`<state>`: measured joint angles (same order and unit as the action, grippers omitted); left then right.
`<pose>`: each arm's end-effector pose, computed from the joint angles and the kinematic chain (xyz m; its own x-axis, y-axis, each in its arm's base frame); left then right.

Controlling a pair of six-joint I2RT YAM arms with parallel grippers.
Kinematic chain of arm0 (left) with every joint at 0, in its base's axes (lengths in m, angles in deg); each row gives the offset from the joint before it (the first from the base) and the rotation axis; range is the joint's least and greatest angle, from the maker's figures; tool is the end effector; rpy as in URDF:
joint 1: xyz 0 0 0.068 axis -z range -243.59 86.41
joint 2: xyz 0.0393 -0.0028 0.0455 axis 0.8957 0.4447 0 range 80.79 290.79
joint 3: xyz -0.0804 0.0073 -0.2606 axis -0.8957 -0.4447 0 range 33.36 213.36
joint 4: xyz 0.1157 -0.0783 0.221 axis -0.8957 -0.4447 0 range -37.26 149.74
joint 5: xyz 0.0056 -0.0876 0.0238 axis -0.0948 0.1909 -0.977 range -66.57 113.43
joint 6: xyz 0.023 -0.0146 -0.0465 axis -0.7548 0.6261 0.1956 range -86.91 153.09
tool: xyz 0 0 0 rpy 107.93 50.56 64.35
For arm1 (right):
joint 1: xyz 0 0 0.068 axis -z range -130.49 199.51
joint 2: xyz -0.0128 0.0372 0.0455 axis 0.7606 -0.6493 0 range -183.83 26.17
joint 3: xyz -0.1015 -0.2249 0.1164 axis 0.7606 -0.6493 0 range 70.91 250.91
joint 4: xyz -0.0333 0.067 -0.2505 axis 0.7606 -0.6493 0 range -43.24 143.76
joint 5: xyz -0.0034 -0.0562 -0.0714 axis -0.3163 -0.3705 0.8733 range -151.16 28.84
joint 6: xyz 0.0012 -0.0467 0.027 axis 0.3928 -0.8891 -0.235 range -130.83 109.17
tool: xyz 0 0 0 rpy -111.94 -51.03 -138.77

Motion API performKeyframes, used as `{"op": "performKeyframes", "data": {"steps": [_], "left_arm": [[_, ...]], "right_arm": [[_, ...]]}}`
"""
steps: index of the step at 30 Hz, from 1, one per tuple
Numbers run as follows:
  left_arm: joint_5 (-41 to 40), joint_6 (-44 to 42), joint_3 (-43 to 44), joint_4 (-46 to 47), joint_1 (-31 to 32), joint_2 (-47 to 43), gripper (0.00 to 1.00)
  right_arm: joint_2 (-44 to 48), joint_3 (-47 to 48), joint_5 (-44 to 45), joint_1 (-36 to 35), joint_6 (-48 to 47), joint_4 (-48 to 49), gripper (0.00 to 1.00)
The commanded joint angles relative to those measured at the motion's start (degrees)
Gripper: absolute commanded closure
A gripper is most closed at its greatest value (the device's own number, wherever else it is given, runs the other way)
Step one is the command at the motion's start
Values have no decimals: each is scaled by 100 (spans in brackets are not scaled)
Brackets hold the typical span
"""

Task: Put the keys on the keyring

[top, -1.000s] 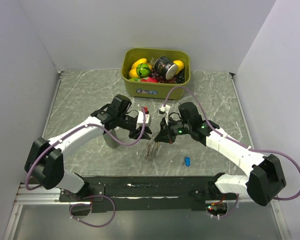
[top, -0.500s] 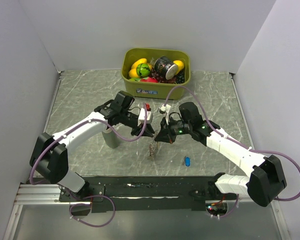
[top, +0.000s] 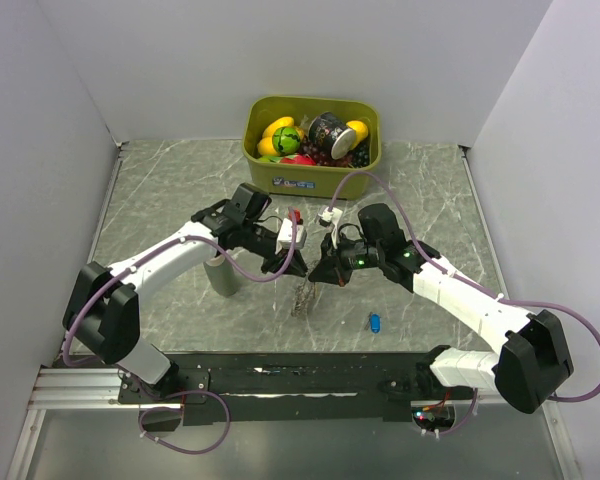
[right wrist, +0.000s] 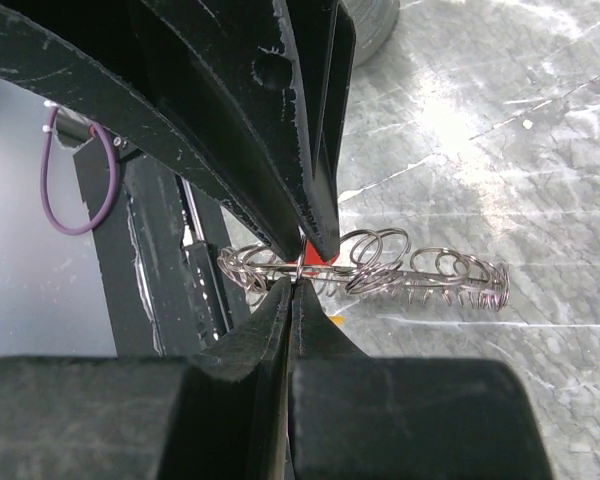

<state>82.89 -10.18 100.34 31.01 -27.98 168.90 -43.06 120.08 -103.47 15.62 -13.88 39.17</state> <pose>0.2430 -0.2117 0.2746 0.0598 0.3856 -0.9207 0.9701 -0.2399 -0.0375 0.2021 0.1647 0.2755 -0.4251 -0.3328 -0.8418 -0.8958 0.2879 0.3385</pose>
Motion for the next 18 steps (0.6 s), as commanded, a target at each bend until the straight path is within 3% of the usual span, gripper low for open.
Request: {"op": "performKeyframes", "data": {"steps": [1,6,11,18], "left_arm": [[355,-209,280,-1,33,48,79],[347,-86,263,131,33,-22,87],[329,90,193,359,33,-102,76],[391,90,166,377,33,-146,75]], "right_arm": [[200,49,-24,-39,24,369,100],[200,23,-41,-30,32,369,100],[200,32,-59,-39,24,369,100],[208,-12,-67,-39,59,413,100]]}}
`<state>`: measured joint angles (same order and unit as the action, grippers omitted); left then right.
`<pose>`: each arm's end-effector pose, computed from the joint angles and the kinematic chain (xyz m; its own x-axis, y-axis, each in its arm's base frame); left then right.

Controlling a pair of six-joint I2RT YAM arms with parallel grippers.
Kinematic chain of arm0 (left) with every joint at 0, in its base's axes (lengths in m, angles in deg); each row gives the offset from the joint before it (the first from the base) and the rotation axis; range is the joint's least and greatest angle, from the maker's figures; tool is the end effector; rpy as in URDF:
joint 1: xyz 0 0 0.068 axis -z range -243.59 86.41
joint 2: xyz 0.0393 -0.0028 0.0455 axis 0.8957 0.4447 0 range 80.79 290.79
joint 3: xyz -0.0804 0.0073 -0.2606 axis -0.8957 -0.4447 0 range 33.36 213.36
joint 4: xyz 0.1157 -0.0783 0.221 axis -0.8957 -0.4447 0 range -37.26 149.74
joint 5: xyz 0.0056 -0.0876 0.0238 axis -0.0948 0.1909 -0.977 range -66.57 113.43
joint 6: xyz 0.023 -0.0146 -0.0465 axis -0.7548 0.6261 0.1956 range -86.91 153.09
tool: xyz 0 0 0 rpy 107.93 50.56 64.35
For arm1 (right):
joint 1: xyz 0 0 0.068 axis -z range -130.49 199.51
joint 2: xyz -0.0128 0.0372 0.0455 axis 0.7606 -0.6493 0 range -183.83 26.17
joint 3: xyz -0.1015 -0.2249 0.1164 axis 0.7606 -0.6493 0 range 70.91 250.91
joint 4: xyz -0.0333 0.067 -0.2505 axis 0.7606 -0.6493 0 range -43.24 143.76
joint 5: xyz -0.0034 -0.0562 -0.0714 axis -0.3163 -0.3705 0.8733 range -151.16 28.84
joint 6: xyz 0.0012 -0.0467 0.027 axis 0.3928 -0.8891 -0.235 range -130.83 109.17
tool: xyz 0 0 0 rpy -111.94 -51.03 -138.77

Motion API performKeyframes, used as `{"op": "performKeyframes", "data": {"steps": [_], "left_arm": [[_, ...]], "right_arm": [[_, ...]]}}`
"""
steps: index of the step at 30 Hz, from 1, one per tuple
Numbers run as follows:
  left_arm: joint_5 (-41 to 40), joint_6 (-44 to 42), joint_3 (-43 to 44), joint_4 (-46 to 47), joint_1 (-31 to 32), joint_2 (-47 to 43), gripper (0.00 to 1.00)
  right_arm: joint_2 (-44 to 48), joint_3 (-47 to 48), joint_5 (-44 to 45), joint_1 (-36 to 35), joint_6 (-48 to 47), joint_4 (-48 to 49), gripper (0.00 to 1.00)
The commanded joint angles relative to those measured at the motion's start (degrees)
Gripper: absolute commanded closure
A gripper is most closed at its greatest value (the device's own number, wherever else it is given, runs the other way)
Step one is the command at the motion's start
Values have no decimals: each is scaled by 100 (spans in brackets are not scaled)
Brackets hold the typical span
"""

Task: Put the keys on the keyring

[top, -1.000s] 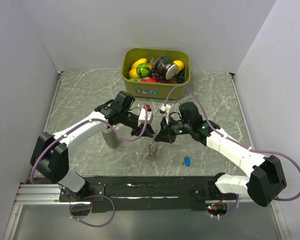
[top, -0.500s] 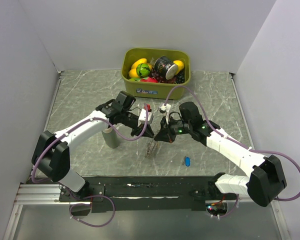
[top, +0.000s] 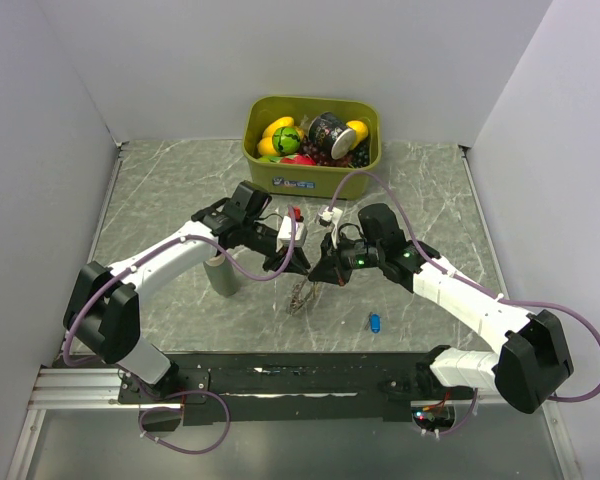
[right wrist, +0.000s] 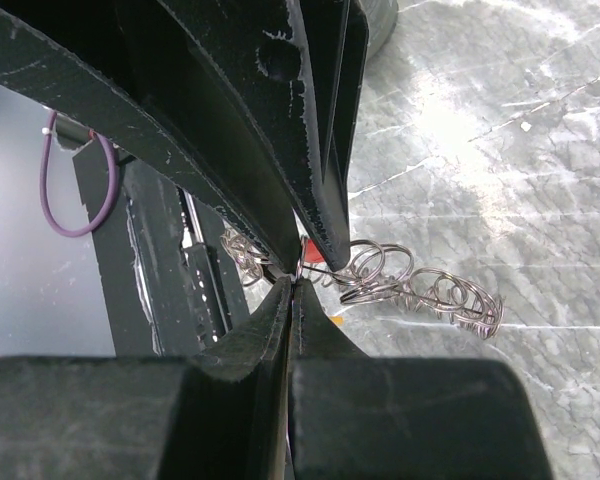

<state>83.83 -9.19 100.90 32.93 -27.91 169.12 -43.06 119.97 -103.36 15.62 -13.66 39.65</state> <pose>0.2455 -0.2144 0.2789 0.0705 0.3584 -0.9309 0.9690 -0.2461 -0.0214 0.2024 0.1648 0.2755 -0.4240 -0.3287 -0.8439 -0.8957 0.2897 0.3372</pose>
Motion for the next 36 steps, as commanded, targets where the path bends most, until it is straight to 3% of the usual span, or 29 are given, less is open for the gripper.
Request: {"op": "performKeyframes", "data": {"steps": [1,7,15,21,27,31,36], "left_arm": [[323,-8,101,185,27,-167,77],[393,-297,232,-166,53,-45,99],[394,-212,154,-151,62,-97,99],[245,1324,-865,2159,62,-738,99],[-238,2512,-1841,4383,62,-1248,99],[-546,2970,-2403,5377,62,-1477,99],[-670,3689,-2860,6894,53,-1732,99]], "right_arm": [[226,-10,-70,-39,28,365,100],[235,-10,-43,-39,46,374,100],[270,-28,9,-39,89,417,100],[314,-46,-60,-39,431,645,95],[480,-45,-158,-39,766,874,58],[683,-63,106,-39,985,936,46],[1104,-160,325,22,1188,1094,40]]}}
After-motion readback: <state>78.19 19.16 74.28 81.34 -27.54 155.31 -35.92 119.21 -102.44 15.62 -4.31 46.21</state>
